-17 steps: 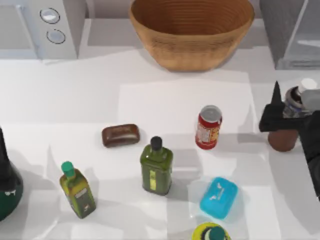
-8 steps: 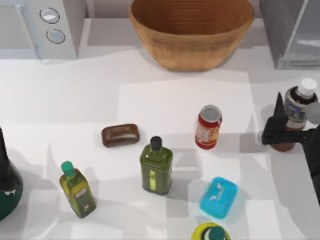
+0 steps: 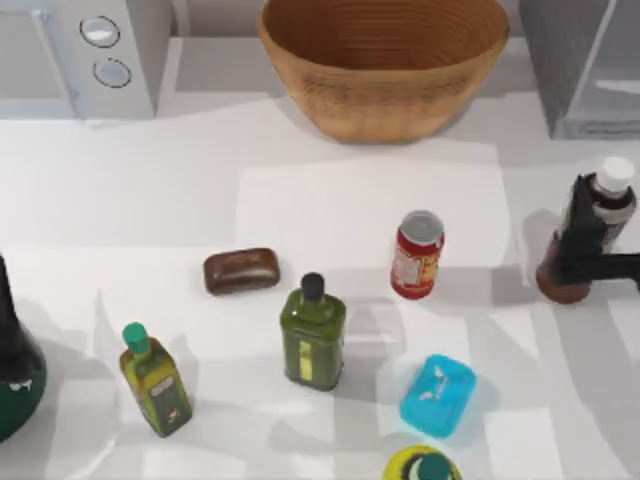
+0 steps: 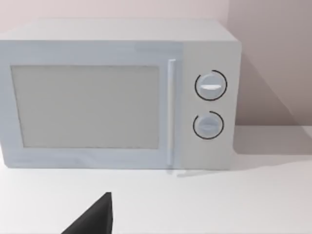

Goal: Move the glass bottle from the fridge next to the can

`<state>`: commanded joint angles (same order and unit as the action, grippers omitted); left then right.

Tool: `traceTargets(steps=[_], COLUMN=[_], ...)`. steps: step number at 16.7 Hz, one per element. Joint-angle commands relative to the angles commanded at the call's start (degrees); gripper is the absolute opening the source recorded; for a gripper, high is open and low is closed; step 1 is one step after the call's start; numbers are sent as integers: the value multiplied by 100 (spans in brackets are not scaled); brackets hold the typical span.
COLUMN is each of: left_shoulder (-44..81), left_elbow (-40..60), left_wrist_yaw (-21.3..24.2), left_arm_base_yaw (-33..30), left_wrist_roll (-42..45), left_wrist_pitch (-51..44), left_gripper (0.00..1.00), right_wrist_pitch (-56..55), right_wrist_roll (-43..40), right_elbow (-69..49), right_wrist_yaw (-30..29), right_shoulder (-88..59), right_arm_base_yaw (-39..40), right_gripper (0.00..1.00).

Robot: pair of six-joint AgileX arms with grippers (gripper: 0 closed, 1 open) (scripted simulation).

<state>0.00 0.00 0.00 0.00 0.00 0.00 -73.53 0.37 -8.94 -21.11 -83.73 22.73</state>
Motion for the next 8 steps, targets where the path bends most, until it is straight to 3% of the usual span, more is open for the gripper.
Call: traceTargets(steps=[8], left_shoulder=[0], left_elbow=[0], left_wrist_yaw=[0], left_arm_base_yaw=[0], left_wrist_roll=[0], left_wrist_pitch=[0], left_gripper=[100], right_wrist_pitch=[3634], right_wrist_roll=[45], right_elbow=[570], right_wrist_yaw=[1223], right_shoulder=[3991], right_arm_base_yaw=[-1147], right_gripper=[100])
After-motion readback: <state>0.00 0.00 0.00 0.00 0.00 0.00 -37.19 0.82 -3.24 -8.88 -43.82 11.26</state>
